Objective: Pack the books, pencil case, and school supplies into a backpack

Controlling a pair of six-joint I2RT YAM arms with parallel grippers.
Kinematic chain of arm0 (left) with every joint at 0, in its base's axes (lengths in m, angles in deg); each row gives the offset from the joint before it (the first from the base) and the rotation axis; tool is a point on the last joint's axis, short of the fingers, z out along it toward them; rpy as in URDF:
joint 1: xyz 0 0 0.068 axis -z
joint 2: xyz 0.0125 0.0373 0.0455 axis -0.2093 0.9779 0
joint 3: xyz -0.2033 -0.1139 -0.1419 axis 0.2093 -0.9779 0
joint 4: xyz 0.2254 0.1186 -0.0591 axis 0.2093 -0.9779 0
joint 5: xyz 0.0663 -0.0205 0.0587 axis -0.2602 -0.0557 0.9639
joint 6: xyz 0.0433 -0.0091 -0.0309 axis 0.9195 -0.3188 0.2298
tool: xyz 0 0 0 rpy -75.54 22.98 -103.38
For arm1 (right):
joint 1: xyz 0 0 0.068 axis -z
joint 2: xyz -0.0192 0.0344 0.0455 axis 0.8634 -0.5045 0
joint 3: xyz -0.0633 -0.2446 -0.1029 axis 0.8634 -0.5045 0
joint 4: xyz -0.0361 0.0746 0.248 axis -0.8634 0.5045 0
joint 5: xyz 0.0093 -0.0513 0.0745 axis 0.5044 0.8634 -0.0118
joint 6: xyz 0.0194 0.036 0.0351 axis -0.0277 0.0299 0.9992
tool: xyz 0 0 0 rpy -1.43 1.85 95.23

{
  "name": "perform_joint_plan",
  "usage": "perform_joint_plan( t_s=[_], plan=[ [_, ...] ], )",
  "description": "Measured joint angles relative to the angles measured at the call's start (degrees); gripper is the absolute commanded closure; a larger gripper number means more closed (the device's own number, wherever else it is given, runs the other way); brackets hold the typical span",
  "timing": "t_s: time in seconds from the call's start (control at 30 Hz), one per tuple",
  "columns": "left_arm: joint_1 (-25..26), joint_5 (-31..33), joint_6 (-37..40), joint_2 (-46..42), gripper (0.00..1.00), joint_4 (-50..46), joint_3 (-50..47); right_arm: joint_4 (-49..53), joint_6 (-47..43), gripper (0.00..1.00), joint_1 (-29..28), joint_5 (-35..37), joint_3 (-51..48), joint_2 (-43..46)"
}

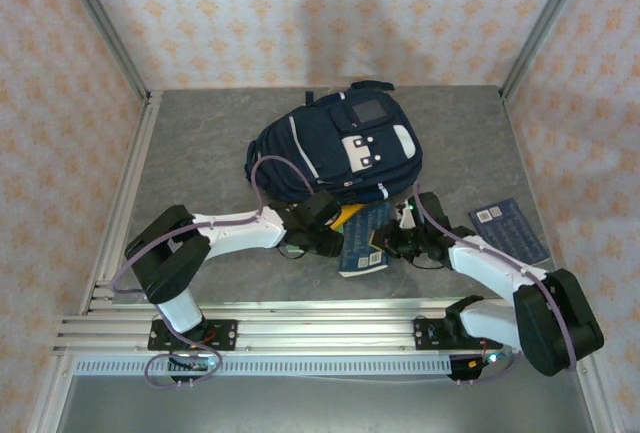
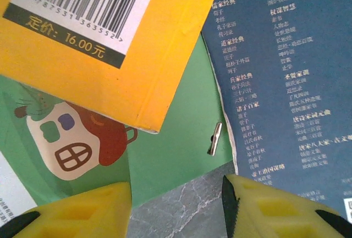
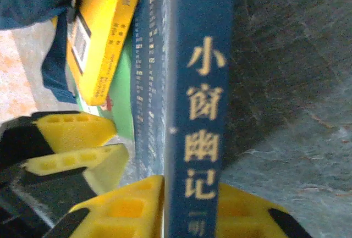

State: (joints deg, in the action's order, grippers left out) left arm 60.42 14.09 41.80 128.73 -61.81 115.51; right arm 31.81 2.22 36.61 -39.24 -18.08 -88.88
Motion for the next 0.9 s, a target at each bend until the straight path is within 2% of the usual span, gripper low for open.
perform_joint_plan(
  t_s=[0.13,0.23,0.37,0.47,0.57,0.67,0.83,0.9],
  plan=[
    [-1.53,-1.6,-0.7,-4.48,0.41,-0.66,-1.55,3.45,0.61,1.0,0.0,2.62,0.02,4.76],
    [-2.69,-2.54,-2.27,-10.05,0.3,-1.18,-2.12,6.25,2.4,1.0,0.0,5.2,0.2,12.52],
    [-3.02,-3.3,-5.95,-18.23,0.14,-0.85,-2.16,7.8,7.69,1.0,-0.02,8.02,1.38,22.01],
    [-3.02,-3.08,-10.6,-23.78,0.04,0.48,-2.56,4.68,14.32,1.0,-0.17,10.32,1.46,27.12],
    [-3.02,-2.4,-17.03,-28.39,0.0,4.59,-4.39,-1.6,20.24,1.0,-2.14,14.73,1.49,29.55],
    [-2.97,-1.09,-23.85,-31.41,0.0,9.64,-6.91,-8.24,23.87,1.0,-6.71,21.03,1.97,29.4],
    [-2.19,3.04,-31.69,-32.94,0.0,16.5,-8.02,-19.58,27.67,1.0,-12.48,29.24,5.25,24.37],
    [-1.57,4.85,-33.99,-33.27,0.03,20.13,-8.31,-24.59,28.92,1.0,-14.32,31.93,6.34,21.53]
  ],
)
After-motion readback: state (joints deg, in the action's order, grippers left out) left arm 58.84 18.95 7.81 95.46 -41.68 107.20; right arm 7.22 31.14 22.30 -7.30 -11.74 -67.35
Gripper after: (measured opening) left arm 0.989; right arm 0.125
